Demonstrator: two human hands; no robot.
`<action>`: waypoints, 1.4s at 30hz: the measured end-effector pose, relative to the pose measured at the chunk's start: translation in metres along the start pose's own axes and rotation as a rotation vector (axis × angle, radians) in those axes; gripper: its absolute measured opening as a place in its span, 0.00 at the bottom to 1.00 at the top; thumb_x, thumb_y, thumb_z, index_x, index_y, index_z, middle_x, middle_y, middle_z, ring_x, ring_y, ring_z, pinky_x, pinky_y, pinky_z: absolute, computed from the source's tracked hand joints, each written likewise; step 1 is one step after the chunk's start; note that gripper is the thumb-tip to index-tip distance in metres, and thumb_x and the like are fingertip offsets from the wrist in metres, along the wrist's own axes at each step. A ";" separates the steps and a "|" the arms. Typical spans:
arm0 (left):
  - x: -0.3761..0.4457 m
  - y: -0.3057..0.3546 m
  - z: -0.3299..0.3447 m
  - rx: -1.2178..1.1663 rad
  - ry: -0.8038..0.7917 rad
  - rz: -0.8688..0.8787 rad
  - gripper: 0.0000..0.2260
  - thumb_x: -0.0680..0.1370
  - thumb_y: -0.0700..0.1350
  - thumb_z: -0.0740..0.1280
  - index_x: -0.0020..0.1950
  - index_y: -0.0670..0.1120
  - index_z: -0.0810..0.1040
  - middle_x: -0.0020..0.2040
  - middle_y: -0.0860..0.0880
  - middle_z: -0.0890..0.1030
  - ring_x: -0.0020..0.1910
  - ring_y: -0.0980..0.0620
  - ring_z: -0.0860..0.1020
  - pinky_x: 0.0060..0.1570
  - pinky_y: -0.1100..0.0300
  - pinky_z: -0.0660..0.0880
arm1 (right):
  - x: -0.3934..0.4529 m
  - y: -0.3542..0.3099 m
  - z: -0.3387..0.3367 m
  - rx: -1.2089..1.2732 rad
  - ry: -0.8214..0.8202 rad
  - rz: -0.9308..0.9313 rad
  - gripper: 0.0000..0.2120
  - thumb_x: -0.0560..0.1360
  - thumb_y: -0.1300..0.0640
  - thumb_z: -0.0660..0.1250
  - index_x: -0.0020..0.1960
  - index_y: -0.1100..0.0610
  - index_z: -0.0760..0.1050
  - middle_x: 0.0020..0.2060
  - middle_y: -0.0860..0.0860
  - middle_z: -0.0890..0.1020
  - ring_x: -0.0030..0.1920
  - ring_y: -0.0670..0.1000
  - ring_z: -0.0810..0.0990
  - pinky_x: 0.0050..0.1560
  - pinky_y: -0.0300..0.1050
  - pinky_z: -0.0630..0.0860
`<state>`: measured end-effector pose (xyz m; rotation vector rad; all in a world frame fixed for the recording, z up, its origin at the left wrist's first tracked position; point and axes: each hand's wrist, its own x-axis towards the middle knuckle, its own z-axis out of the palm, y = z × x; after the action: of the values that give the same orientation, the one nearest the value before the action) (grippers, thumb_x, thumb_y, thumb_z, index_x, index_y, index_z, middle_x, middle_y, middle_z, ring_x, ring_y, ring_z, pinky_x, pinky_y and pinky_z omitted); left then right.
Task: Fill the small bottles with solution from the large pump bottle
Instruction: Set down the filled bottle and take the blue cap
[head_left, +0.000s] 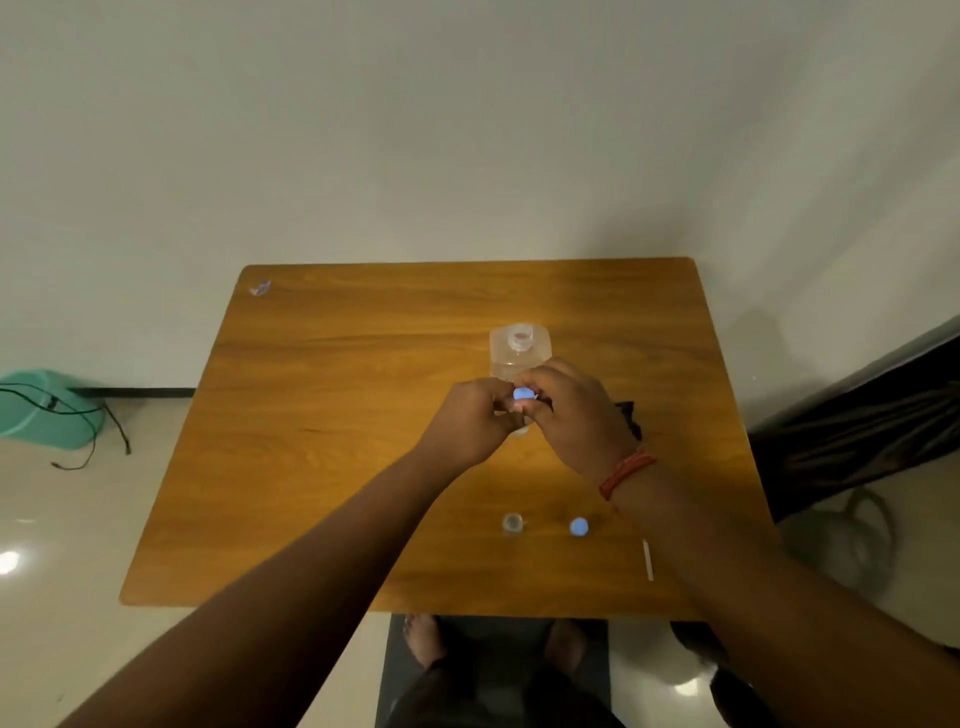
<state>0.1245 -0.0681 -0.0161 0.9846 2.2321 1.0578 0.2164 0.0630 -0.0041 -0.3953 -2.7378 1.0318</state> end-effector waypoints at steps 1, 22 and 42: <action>0.000 -0.009 0.007 0.002 -0.002 -0.009 0.04 0.76 0.39 0.75 0.48 0.39 0.86 0.48 0.46 0.87 0.48 0.53 0.83 0.49 0.66 0.75 | -0.002 0.006 0.009 0.005 -0.004 0.024 0.11 0.76 0.62 0.69 0.57 0.58 0.80 0.50 0.52 0.79 0.48 0.49 0.77 0.45 0.32 0.67; -0.010 -0.088 0.078 0.009 -0.059 -0.146 0.10 0.75 0.36 0.73 0.56 0.40 0.85 0.52 0.44 0.86 0.53 0.45 0.82 0.53 0.50 0.78 | -0.033 0.053 0.082 0.029 -0.100 0.180 0.13 0.75 0.65 0.68 0.59 0.58 0.79 0.55 0.53 0.79 0.54 0.53 0.78 0.54 0.48 0.77; -0.091 -0.107 0.048 -0.194 -0.205 -0.394 0.27 0.81 0.43 0.68 0.79 0.54 0.65 0.79 0.50 0.67 0.76 0.47 0.67 0.70 0.56 0.70 | -0.111 0.098 0.063 -0.136 -0.222 0.412 0.17 0.80 0.53 0.65 0.67 0.54 0.73 0.64 0.52 0.73 0.61 0.53 0.74 0.57 0.48 0.75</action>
<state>0.1702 -0.1636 -0.1196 0.5158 2.0011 0.9259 0.3229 0.0605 -0.1251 -0.9534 -3.0101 1.0320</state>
